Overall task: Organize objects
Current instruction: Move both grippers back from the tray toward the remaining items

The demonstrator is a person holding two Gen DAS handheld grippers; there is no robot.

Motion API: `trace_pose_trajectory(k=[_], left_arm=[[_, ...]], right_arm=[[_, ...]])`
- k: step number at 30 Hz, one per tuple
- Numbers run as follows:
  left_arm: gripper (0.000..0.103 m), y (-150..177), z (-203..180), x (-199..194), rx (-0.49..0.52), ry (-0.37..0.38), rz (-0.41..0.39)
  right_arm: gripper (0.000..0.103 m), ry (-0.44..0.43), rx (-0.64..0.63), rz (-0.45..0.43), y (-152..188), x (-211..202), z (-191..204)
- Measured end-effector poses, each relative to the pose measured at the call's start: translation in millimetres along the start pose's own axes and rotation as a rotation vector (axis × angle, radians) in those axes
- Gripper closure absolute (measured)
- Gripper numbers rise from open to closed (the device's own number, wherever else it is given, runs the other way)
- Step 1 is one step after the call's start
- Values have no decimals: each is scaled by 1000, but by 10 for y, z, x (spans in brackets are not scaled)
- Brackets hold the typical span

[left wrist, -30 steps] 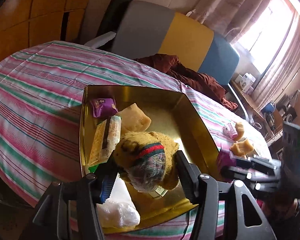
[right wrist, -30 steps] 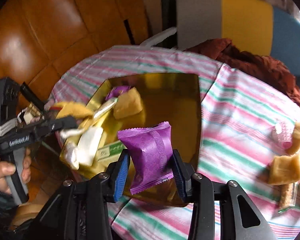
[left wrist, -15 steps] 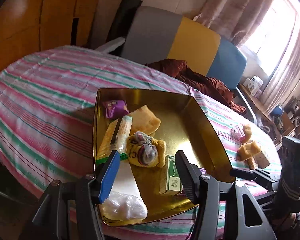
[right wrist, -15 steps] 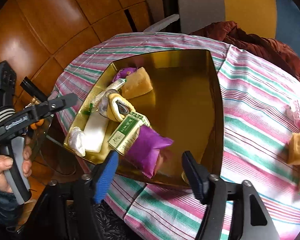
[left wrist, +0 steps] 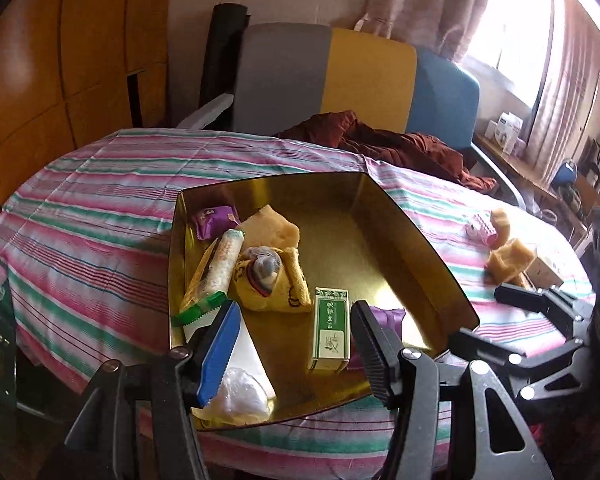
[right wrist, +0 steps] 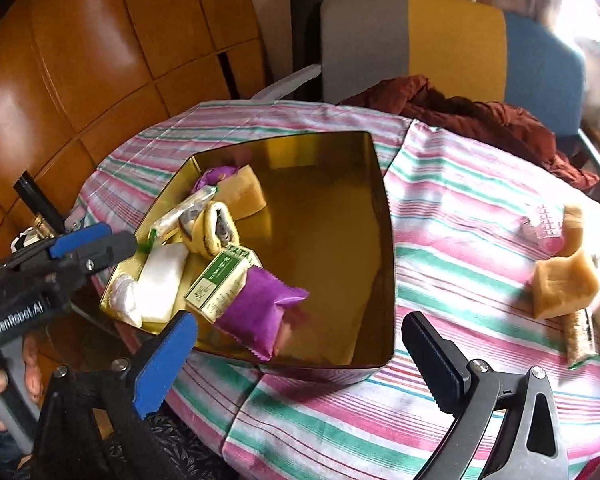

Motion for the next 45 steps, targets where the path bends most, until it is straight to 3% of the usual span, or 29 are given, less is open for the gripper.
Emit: trace_pose_trajectory(k=[10,20,25,36,40,45], left_arm=[[45,98,-199,-55,87,10,-10],[45,166,-404,-3,155,27,15],[45,139,-575,-5,191,64,14],[45,54,-1059,171,271,108,47],[45,-6,-1351,302,305,126,69],[45,-90,-1870,510,369,160,90]], right_arm=[[0,55,20,-31,9,-131,-169],[0,128,95,-25,149,-273,-689],[0,216,155,-14,228,-419,-1254],[0,484,448,-68,628,-899,-3004],[0,456,624,-65,968,-868,-3312],[0,403,685,-116,973,-952,-3364]])
Point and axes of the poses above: each gripper's, at about its wrist camera, not at the fingertips, and x roughly the way its jaws point, z to its left, y to its underside, the point moved 9 cm from there along x, roughly the way its jaws point, and after that the axes turned 12 degrees about -x, right-handed, at the moved point
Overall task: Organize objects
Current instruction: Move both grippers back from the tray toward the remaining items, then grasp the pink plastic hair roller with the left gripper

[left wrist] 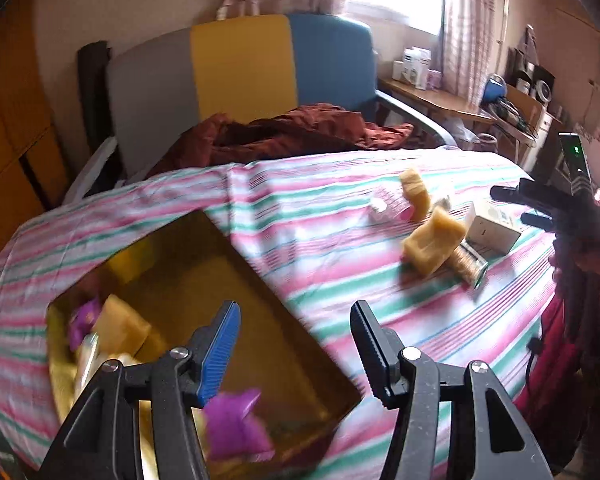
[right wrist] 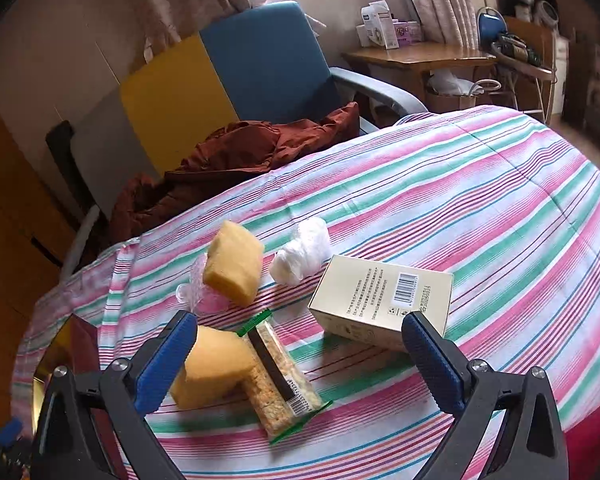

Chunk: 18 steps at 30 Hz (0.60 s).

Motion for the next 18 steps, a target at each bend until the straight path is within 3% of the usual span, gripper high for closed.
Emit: trace_pose_trajectory(k=[6,10,13,18], left_arm=[[45,-289,-510,445,130,27,31],[29,-427,-842,877,271,35,75],[26,-500,-1065,1157,342,81,119],[22,-607,-1286,1580,448,92,167]], right_arm=[[0,-62,35,5,21,-40,21],[0,-104,64,19,52,-21,24],[0,-134,80,29,74,-18,30],[0,-180,95,40,92,-19,61]])
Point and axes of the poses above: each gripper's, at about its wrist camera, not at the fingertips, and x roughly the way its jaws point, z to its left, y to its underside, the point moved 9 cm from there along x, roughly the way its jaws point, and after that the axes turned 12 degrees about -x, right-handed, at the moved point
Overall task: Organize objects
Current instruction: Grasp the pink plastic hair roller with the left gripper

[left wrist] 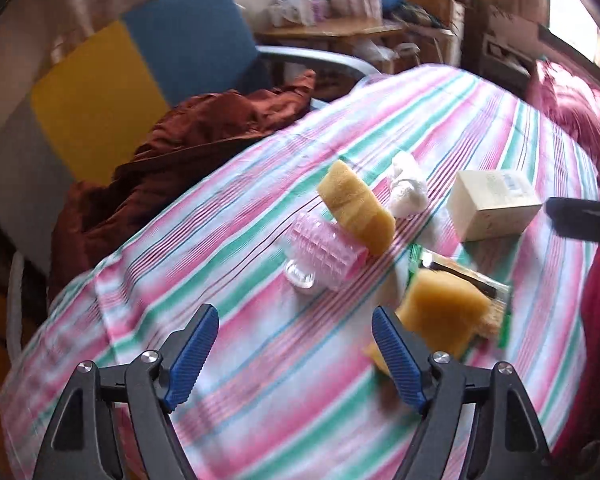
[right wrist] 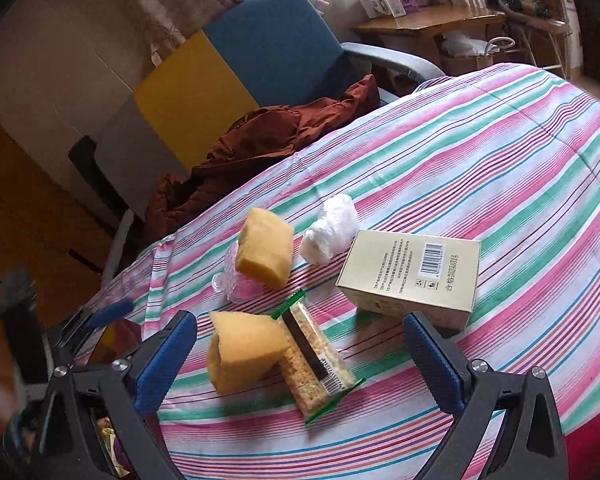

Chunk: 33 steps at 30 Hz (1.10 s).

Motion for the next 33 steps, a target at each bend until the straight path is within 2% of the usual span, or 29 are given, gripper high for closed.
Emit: trace_pose_trajectory(k=[2,9,13,19,21,22,30,31,33], left_arm=[[22,-68,5,166,22,-6,16],[22,-98,-137,617,88,108,104],[22,-142,-185,678,109,150,110],[23,-223,-206,802,118,169,134],[35,-226,-194,839,79,197,145],[36,-216,-184,833,51,215,143],[36,26,26,522,-42,160,106],[36,98,64,468,-61,167,123],[36,222,152,421,-77,125,145]], right_arm=[[0,-16,4,9,14,10,11],[0,-52,15,27,30,45,31],[0,-52,26,44,53,70,9],[0,-47,28,56,65,97,-1],[0,-41,24,61,76,107,-1],[0,-38,20,62,76,111,2],[0,-5,-35,54,68,98,50],[0,0,-41,54,69,98,52],[0,14,-50,60,76,111,54]])
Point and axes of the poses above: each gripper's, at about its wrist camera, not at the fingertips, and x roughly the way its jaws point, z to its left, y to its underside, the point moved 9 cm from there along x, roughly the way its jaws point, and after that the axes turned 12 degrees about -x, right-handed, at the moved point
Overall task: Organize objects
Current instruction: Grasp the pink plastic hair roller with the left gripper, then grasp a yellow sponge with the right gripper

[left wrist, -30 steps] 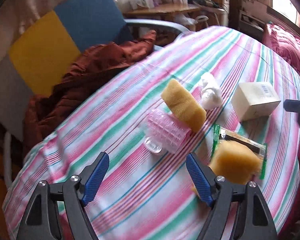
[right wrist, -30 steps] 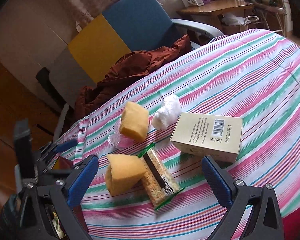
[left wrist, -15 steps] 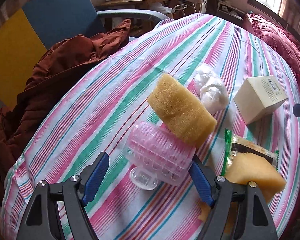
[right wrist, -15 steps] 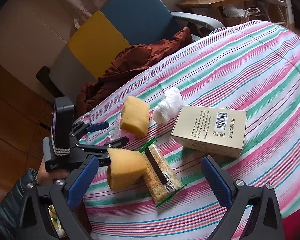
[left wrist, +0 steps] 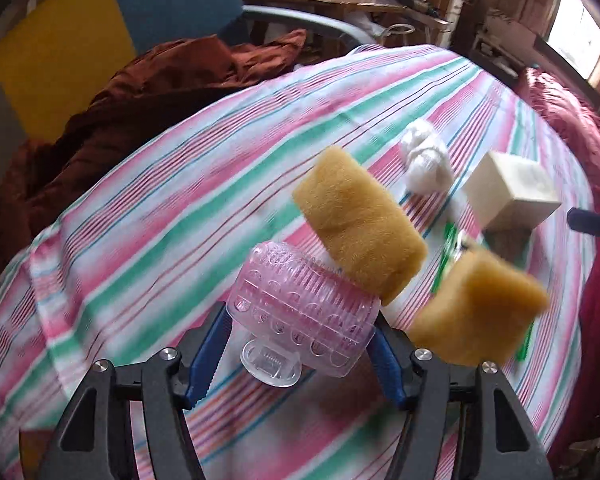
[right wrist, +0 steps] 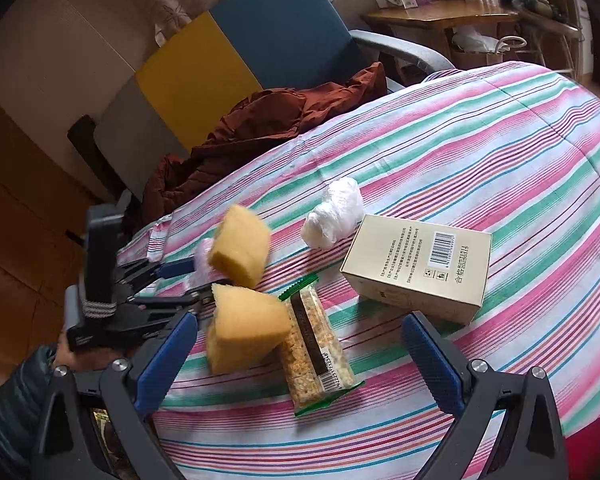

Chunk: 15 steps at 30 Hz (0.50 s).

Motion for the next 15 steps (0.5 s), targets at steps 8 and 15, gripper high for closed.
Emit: trace_pose_trajectory(k=[8,15], left_arm=[[36,319,76,-284,-32,27,-30],[36,416,92,-678,-83,85,-128]], right_arm=[[0,-160,-44,98,9,241,415],[0,-393,-12,112,-364,459,1004]])
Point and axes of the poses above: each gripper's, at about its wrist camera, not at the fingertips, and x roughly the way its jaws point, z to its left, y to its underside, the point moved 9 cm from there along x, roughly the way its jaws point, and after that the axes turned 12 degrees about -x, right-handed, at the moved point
